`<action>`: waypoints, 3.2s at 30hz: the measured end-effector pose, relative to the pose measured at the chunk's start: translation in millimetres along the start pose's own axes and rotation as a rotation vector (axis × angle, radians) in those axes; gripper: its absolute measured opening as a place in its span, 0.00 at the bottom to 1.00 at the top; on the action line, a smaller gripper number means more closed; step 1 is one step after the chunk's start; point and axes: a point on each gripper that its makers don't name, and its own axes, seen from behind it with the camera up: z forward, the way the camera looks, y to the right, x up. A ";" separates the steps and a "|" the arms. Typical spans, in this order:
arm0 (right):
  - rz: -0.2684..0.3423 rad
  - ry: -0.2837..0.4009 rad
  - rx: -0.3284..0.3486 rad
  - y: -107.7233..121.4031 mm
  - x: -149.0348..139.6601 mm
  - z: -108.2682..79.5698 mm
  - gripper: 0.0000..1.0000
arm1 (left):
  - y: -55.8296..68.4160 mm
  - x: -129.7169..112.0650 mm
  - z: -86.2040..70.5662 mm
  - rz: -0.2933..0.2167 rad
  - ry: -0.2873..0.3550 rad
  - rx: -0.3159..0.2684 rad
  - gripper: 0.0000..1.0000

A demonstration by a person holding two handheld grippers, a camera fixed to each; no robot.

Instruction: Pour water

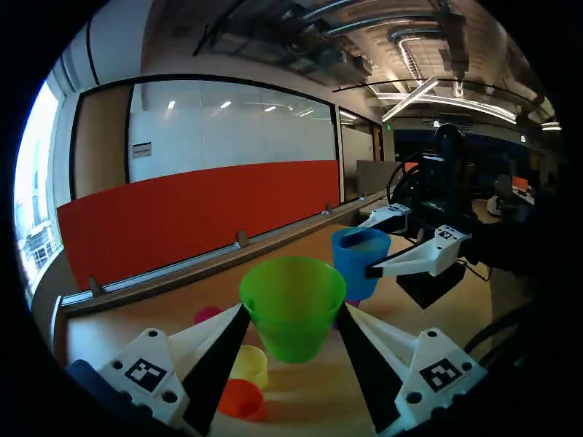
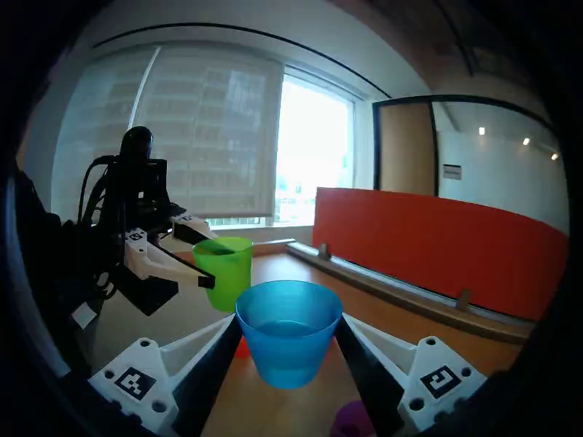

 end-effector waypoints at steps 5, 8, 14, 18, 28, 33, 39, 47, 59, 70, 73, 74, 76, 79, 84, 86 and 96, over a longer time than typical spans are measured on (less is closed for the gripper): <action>0.006 0.019 0.004 -2.5 3.1 0.7 0.90 | -0.6 5.4 -1.8 0.000 0.022 0.008 0.83; 0.005 0.030 0.003 -3.4 5.6 1.1 0.90 | -0.9 8.8 -3.0 0.001 0.036 0.013 0.83; 0.005 0.043 0.006 -4.5 9.5 2.2 0.90 | -0.9 17.6 -6.8 0.001 0.070 0.017 0.84; 0.004 0.048 0.005 -5.4 12.1 2.9 0.90 | 0.0 23.9 -9.0 0.001 0.093 0.017 0.84; 0.003 0.054 0.008 -7.0 14.5 3.1 0.90 | 4.0 29.7 -11.2 -0.009 0.121 0.008 0.84; 0.002 0.055 0.008 -7.2 16.5 3.2 0.90 | 4.7 30.2 -12.8 -0.010 0.121 0.002 0.84; -0.004 0.053 0.010 -7.7 17.6 3.3 0.90 | 6.6 28.8 -13.7 0.003 0.114 0.001 0.84; -0.010 0.047 0.011 -7.7 19.6 3.6 0.90 | 10.8 24.0 -12.5 0.001 0.102 -0.012 0.84; -0.041 0.033 0.017 -7.6 26.8 5.6 0.90 | 12.0 15.4 -10.6 -0.003 0.084 -0.021 0.84; -0.103 0.007 0.024 -3.7 31.6 5.5 0.90 | 10.9 3.5 -9.7 -0.010 0.064 -0.024 0.84; -0.121 0.000 0.028 -4.0 33.8 5.9 0.90 | 12.7 -0.4 -9.2 -0.008 0.057 -0.029 0.84; -0.126 -0.001 0.029 -4.2 34.7 6.1 0.90 | 13.6 -1.6 -9.0 -0.008 0.054 -0.031 0.84; -0.133 -0.004 0.031 -4.0 36.3 6.5 0.90 | 15.5 -3.4 -8.5 -0.005 0.052 -0.035 0.84; -0.147 -0.009 0.032 -2.8 38.3 6.9 0.90 | 18.1 -5.6 -7.4 -0.003 0.049 -0.041 0.84; -0.187 -0.020 0.029 0.1 41.0 7.4 0.90 | 21.0 -8.3 -5.4 -0.004 0.045 -0.048 0.84; -0.200 -0.025 0.029 0.6 42.0 7.6 0.90 | 21.9 -9.2 -5.0 -0.007 0.045 -0.050 0.84; -0.269 -0.047 0.028 3.9 48.1 8.9 0.90 | 25.0 -13.0 -3.1 -0.014 0.041 -0.061 0.84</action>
